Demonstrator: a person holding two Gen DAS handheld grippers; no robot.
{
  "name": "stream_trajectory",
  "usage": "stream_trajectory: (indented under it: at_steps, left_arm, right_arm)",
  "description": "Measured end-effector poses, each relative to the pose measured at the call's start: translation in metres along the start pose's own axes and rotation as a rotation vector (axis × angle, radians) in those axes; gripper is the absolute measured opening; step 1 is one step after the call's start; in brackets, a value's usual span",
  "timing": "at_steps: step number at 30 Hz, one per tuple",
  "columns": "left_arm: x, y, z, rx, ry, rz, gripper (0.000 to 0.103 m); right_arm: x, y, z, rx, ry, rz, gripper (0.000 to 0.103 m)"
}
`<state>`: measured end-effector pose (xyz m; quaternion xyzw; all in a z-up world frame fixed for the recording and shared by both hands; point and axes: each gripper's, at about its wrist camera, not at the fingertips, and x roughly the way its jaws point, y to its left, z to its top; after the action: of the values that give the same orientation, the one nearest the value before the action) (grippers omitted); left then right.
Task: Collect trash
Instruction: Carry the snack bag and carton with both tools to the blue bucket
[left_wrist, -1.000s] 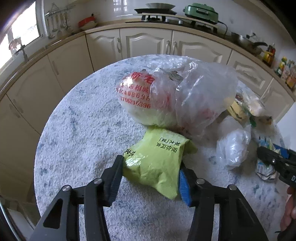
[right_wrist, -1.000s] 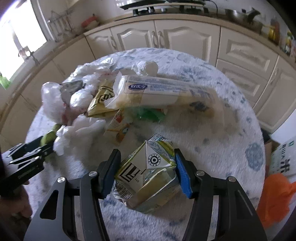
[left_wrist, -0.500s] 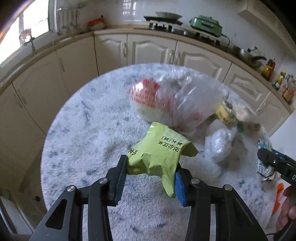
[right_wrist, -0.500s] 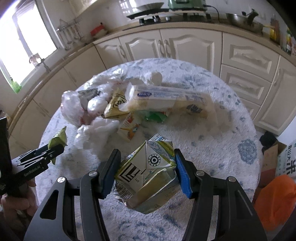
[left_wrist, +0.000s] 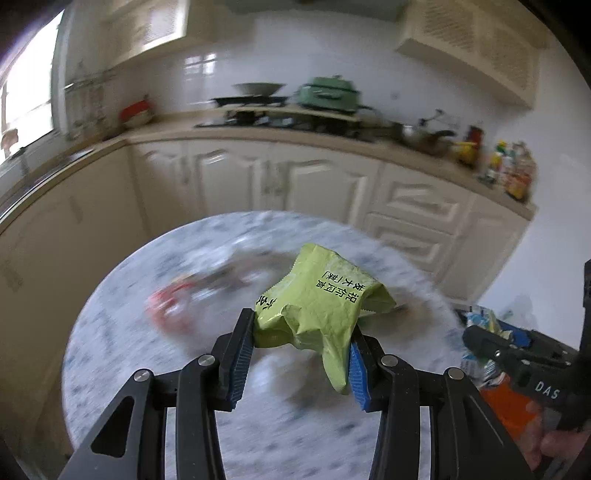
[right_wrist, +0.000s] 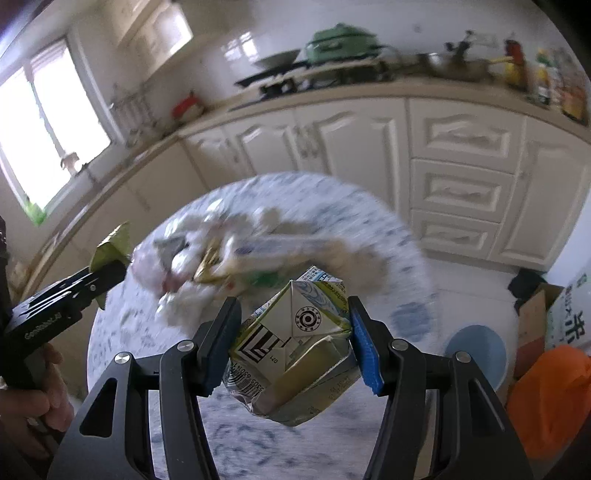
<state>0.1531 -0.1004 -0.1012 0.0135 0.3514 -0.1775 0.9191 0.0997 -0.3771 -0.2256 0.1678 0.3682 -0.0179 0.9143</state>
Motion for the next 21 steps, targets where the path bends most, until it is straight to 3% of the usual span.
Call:
stream_trajectory:
  at_steps: [7,14,21]
  left_arm:
    - [0.029,-0.092,0.023,0.138,0.017,-0.192,0.041]
    - [0.095,-0.2,0.012,0.28,0.173,-0.354,0.042]
    - [0.183,-0.275,-0.005,0.38,0.363,-0.4,0.042]
  right_arm:
    - [-0.044,-0.094,0.014,0.127,-0.085,-0.17,0.059]
    - [-0.043,-0.199,0.012,0.266,-0.057,-0.298,0.059]
    - [0.005,-0.299,-0.01,0.421,0.049,-0.344,0.059]
